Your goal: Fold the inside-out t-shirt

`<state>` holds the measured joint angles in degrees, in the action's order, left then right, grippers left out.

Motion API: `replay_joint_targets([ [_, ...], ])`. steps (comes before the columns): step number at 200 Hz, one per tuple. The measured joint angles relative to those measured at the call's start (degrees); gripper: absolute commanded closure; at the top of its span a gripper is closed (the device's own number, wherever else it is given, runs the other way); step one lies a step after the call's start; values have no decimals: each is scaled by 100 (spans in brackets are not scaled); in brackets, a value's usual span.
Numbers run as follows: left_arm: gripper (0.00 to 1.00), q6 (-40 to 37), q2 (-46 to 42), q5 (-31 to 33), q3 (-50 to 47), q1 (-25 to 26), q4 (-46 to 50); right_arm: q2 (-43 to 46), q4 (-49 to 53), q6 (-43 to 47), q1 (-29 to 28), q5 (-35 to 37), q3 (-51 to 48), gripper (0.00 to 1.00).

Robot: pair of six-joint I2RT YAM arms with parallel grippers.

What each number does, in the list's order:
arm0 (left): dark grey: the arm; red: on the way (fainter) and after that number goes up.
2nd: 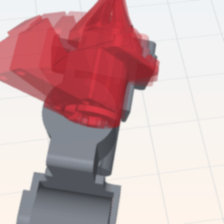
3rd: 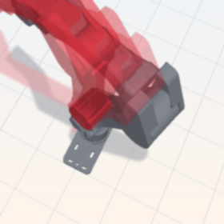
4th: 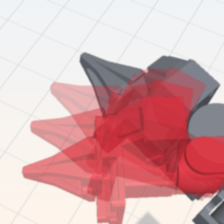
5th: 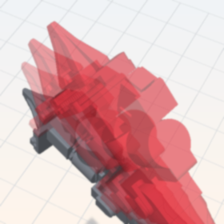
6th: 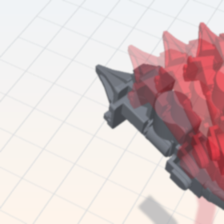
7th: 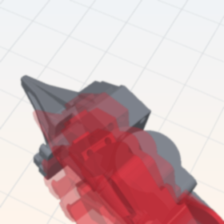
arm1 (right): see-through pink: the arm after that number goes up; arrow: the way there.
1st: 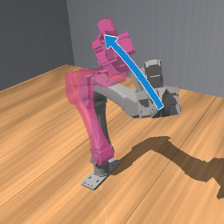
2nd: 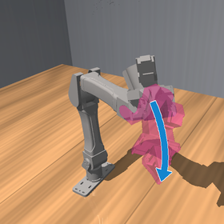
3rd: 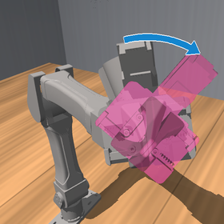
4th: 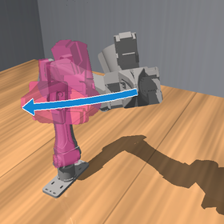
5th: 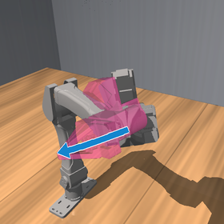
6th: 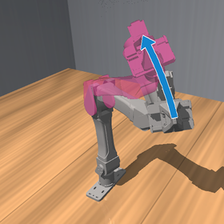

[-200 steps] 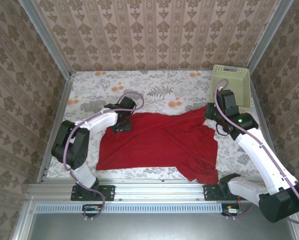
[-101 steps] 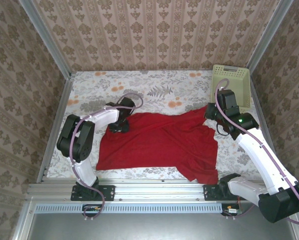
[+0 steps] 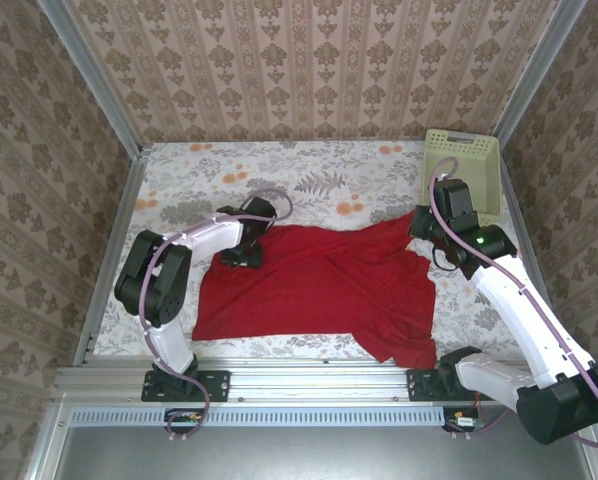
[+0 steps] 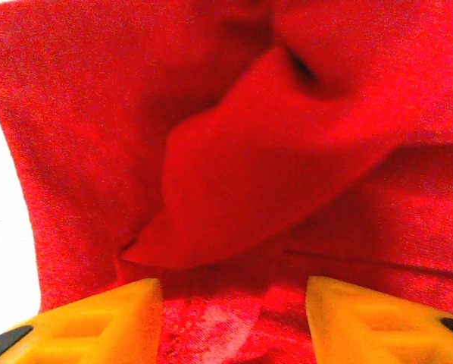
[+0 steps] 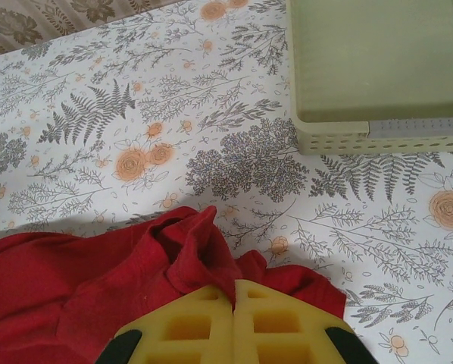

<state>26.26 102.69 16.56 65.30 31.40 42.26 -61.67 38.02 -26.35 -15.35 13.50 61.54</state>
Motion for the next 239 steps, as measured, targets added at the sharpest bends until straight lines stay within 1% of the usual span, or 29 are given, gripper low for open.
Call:
replay_joint_targets([
  [19, 54, 7, 0, 66, 0, -11, 46, -9, 2, -22, 0, -4, 2, 100],
  [46, 64, 20, 37, 199, 0, -114, 94, -9, 7, -24, 0, -4, 0, 100],
  [63, 67, 4, 94, 269, 0, -151, 105, -9, 37, -24, 11, -4, 2, 100],
  [70, 66, 0, 111, 278, 0, -164, 101, -9, 59, -24, 22, -4, 2, 100],
  [88, 57, -31, 151, 269, 0, -181, 103, -9, 105, -24, 28, -4, 2, 100],
  [105, 52, -85, 146, 229, 0, -164, 98, -9, 111, -24, 46, -2, 2, 100],
  [153, 55, -101, 107, 125, 0, 28, 59, -9, 111, -44, 52, -4, 2, 100],
  [189, 54, -105, 96, 129, 0, 63, 57, -9, 122, -42, 52, -4, 2, 100],
  [214, 59, -109, -68, 166, 0, 190, 61, -9, 127, -44, 55, -13, 2, 100],
  [239, 61, -129, -234, 197, 0, 271, 57, -9, 127, -44, 55, -17, 2, 100],
])
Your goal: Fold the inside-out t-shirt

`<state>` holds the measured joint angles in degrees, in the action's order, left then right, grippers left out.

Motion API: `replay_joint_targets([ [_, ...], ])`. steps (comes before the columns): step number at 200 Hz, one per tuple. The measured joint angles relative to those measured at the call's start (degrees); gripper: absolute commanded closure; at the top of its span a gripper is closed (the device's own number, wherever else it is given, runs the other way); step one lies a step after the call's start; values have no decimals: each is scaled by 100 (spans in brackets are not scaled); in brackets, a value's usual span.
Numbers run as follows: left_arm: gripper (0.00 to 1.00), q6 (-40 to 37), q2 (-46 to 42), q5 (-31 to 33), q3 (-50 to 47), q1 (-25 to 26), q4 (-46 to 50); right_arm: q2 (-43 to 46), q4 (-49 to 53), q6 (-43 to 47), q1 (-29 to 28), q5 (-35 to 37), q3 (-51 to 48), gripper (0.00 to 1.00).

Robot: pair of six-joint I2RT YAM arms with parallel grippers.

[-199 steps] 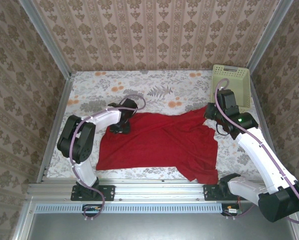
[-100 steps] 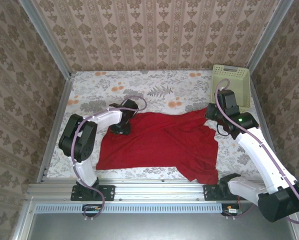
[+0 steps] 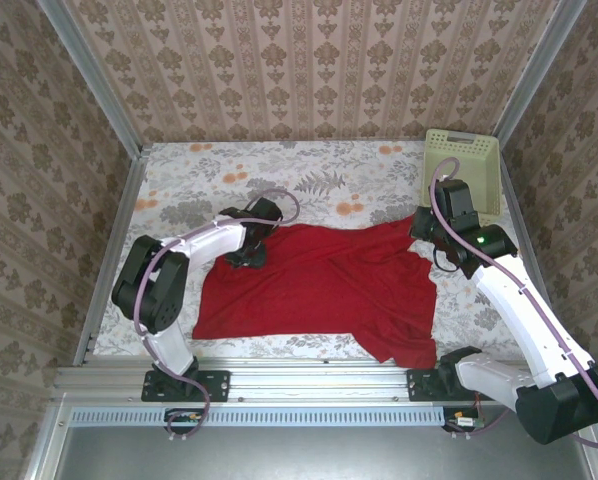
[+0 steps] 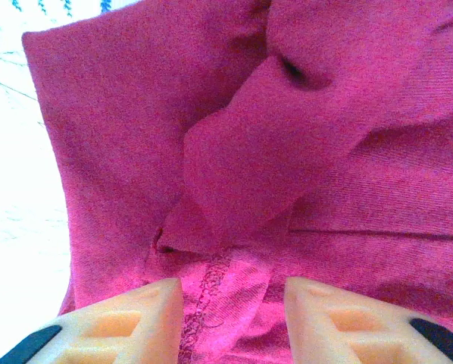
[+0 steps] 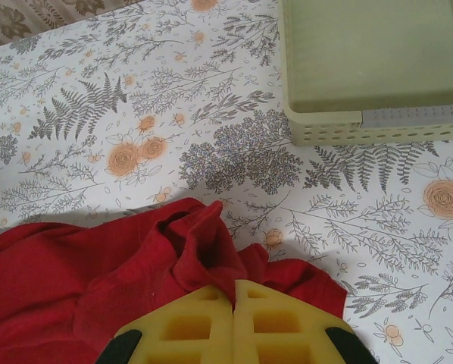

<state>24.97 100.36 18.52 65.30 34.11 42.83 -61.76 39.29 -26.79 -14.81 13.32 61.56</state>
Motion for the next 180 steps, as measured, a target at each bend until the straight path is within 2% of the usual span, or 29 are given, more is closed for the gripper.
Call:
replay_joint_targets([
  [62, 67, -26, 168, -33, 0, -7, -125, 0, 22, 0, 4, 0, 24, 100],
  [110, 65, -42, 470, -90, 0, -68, -214, -2, 22, 0, 9, 0, 24, 100],
  [160, 80, -79, 470, -87, -2, -223, -302, -2, 22, 0, 9, 0, 24, 100],
  [180, 83, -83, 472, -68, -7, -273, -302, -2, 22, 0, 9, 0, 24, 100],
])
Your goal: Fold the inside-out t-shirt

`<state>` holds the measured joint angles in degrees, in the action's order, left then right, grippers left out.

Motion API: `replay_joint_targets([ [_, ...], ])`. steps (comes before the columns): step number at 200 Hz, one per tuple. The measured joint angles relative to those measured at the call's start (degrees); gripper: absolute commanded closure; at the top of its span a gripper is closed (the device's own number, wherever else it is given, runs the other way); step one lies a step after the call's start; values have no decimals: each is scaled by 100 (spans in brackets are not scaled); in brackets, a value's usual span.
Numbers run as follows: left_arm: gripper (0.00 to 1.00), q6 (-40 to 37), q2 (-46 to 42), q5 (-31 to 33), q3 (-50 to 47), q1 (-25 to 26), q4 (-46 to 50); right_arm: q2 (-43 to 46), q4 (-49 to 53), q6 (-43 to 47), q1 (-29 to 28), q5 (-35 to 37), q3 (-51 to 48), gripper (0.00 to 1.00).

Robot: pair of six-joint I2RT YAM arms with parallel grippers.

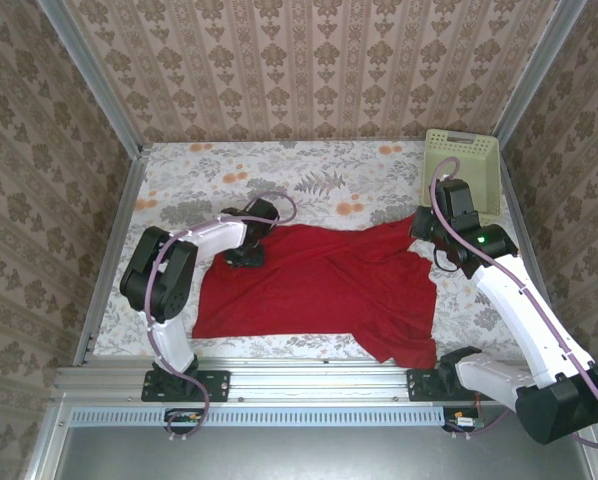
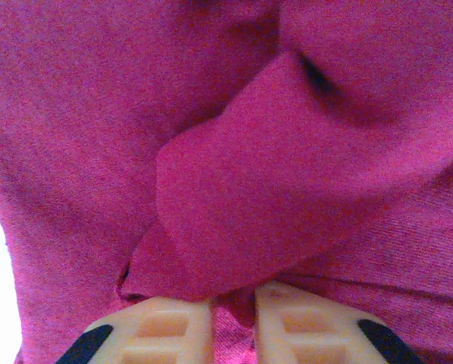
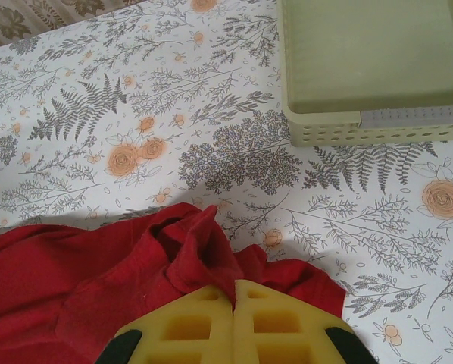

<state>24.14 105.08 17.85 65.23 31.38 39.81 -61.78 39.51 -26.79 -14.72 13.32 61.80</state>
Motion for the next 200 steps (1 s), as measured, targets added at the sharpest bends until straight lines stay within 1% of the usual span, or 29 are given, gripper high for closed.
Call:
replay_joint_targets([
  [63, 83, -35, -2, 61, 0, -166, -4, 0, 4, 0, 0, 0, 0, 100],
  [94, 95, -105, -2, 59, -20, -227, -44, 2, 9, 0, 2, 0, 0, 100],
  [104, 100, -109, -7, 42, -22, -236, -44, 2, 11, 2, 7, 2, 0, 100],
  [129, 100, -151, -223, -223, -20, -376, 7, -9, 66, 7, 74, 15, 28, 100],
  [150, 100, -151, -942, -787, -2, -870, 13, -109, 85, 76, 203, 20, 203, 100],
  [173, 100, -149, -1845, -1572, 323, -1777, -59, -514, 33, 181, 271, 15, 640, 100],
  [187, 100, -107, -2103, -2083, 656, -2332, -227, -901, -94, 278, 280, -2, 977, 100],
  [200, 100, 22, -2168, -2588, 833, -2780, -501, -1285, -227, 352, 282, 2, 1274, 100],
])
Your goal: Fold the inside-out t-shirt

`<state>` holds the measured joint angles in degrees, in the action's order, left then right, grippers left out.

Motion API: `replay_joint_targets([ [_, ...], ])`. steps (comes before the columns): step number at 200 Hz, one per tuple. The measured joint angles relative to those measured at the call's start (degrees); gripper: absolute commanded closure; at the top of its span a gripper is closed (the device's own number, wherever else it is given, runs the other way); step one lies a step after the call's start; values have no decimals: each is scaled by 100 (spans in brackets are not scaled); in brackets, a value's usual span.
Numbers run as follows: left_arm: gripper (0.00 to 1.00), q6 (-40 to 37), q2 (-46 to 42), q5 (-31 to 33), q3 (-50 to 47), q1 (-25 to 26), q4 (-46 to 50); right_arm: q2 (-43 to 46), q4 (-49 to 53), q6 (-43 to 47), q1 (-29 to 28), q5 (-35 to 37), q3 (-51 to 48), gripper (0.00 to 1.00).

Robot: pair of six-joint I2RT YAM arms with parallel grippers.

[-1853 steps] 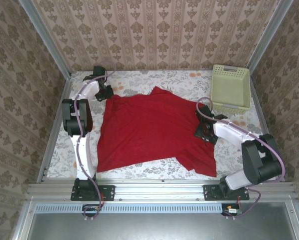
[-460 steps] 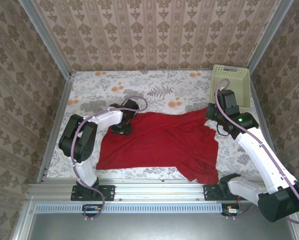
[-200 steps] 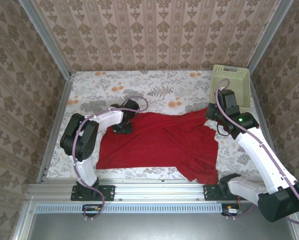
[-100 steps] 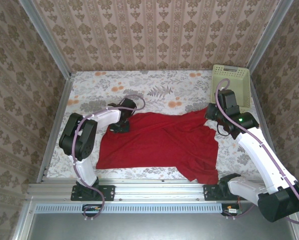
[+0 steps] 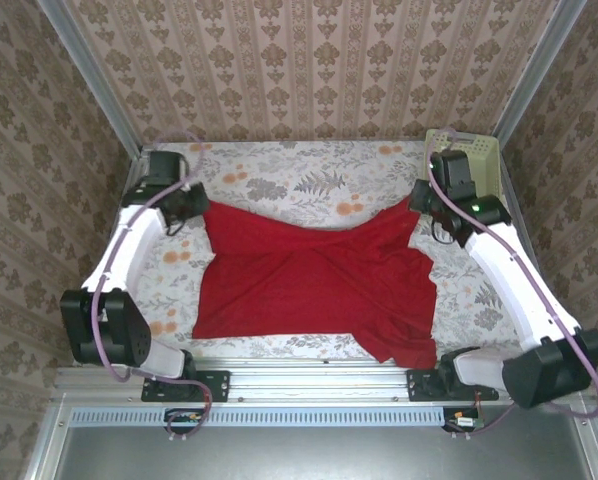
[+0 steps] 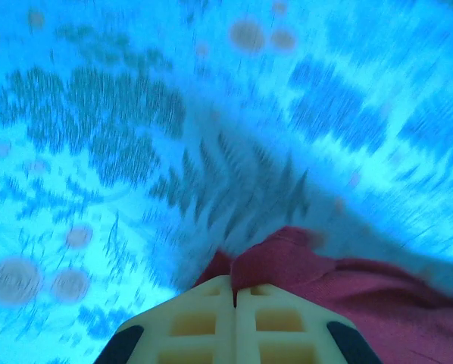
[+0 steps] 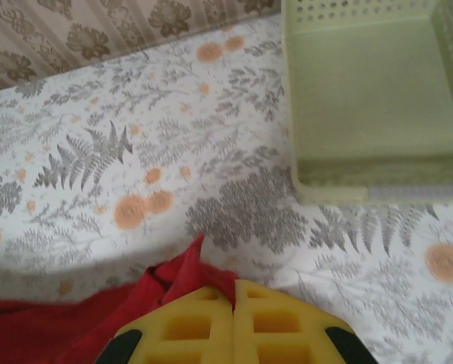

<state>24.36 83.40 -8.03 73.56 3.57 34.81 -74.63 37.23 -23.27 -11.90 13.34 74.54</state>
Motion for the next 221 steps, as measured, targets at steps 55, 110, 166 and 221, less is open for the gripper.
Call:
replay_joint_targets([
  [55, 100, 494, 881, -1329, 289, -706, -667, -1357, -326, 282, 278, 118, 1231, 100],
  [110, 100, 920, 1858, -2009, 732, -828, -1456, -2612, -601, 540, 466, 138, 2463, 100],
  [166, 91, 741, 3630, -1989, 3091, -758, -802, -3801, -763, 804, 492, 151, 3477, 100],
  [221, 58, 184, 4951, -1412, 4157, -584, 337, -4636, -772, 938, 490, 68, 3978, 100],
])
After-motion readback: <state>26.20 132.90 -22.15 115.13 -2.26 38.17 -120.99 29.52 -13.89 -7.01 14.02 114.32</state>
